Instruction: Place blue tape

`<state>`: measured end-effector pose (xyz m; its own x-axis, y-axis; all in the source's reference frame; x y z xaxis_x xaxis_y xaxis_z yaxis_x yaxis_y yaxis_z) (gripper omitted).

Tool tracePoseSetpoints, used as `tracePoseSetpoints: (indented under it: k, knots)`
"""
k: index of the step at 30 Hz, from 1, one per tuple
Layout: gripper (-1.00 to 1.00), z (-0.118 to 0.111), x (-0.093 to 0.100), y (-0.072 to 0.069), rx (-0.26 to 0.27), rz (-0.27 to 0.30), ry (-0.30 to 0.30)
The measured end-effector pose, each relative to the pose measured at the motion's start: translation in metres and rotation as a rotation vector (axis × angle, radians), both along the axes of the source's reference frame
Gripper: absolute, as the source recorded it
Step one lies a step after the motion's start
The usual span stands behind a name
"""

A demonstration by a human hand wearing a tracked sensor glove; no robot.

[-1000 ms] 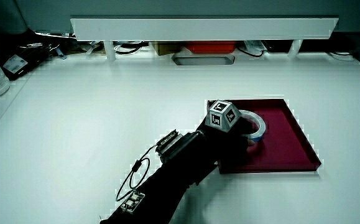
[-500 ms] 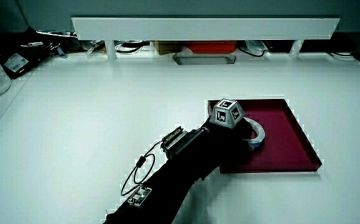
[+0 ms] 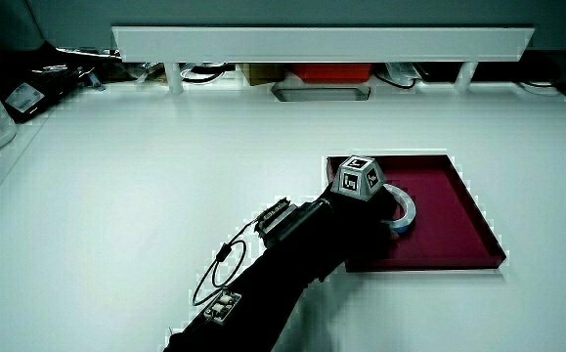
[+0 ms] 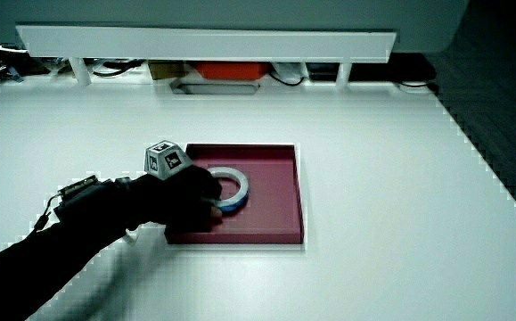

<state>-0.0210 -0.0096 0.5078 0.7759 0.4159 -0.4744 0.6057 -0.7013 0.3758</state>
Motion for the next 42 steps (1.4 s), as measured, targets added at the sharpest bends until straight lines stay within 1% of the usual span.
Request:
tracePoseSetpoints:
  k: [1,5,7,8,9,10,11,12,13,16,17,18,19,20,21,22,23,24,25,26,27,28,29,30,31,32,33,34,35,36,38,40,41,42]
  knots:
    - [-0.21,-0.002,0.000,0.000,0.008,0.000,-0.002]
    - [-0.31,0.000,0.000,0.000,0.002,-0.006,-0.009]
    - [-0.36,0.002,0.001,0.000,-0.002,-0.004,-0.002]
    - [-0.38,-0.001,0.001,0.000,0.010,0.002,-0.010]
    - [-0.40,-0.001,0.002,0.000,0.011,0.003,-0.013]
    - [-0.43,0.001,0.002,0.000,0.009,0.004,-0.003]
    - [-0.45,-0.001,0.002,0.000,0.012,0.005,-0.012]
    - [-0.48,-0.001,0.001,0.000,0.005,0.002,-0.016]
    - [-0.50,-0.004,0.001,0.000,0.012,0.003,-0.017]
    - [-0.57,-0.001,0.000,0.001,0.012,-0.007,-0.003]
    - [-0.60,-0.004,-0.001,0.001,0.018,-0.007,-0.012]
    - [-0.62,-0.002,-0.002,0.002,0.016,-0.010,0.001]
    - [-0.64,-0.006,-0.002,0.002,0.017,-0.008,-0.011]
    - [-0.67,-0.008,-0.003,0.002,0.023,-0.005,-0.021]
    - [-0.69,-0.008,-0.004,0.003,0.035,-0.005,-0.007]
    - [-0.71,-0.010,-0.006,0.003,0.034,-0.010,0.001]
    - [-0.74,-0.016,-0.008,0.003,0.058,-0.009,-0.004]
    - [-0.76,-0.017,-0.010,0.003,0.069,-0.010,-0.003]
    - [-0.79,-0.017,-0.013,0.003,0.080,-0.019,0.012]
    - [-0.81,-0.023,-0.016,0.003,0.076,-0.026,0.017]
    - [-0.83,-0.030,-0.018,0.003,0.095,-0.032,0.026]
    - [-0.86,-0.032,-0.021,0.003,0.125,-0.030,0.038]
    - [-0.88,-0.040,-0.025,0.003,0.145,-0.035,0.048]
    - [-0.90,-0.045,-0.028,0.004,0.134,-0.050,0.047]
    - [-0.93,-0.052,-0.030,0.005,0.155,-0.050,0.045]
    - [-0.95,-0.051,-0.034,0.006,0.173,-0.051,0.074]
    - [-0.98,-0.060,-0.037,0.007,0.169,-0.045,0.051]
    - [-1.00,-0.064,-0.040,0.008,0.181,-0.036,0.052]
    - [-1.00,-0.060,-0.044,0.010,0.170,-0.051,0.086]
    - [-1.00,-0.073,-0.047,0.010,0.193,-0.033,0.067]
    - [-1.00,-0.078,-0.055,0.013,0.193,-0.046,0.071]
    - [-1.00,-0.076,-0.063,0.016,0.186,-0.068,0.098]
    - [-1.00,-0.088,-0.065,0.017,0.229,-0.060,0.069]
    - [-1.00,-0.090,-0.069,0.019,0.232,-0.069,0.059]
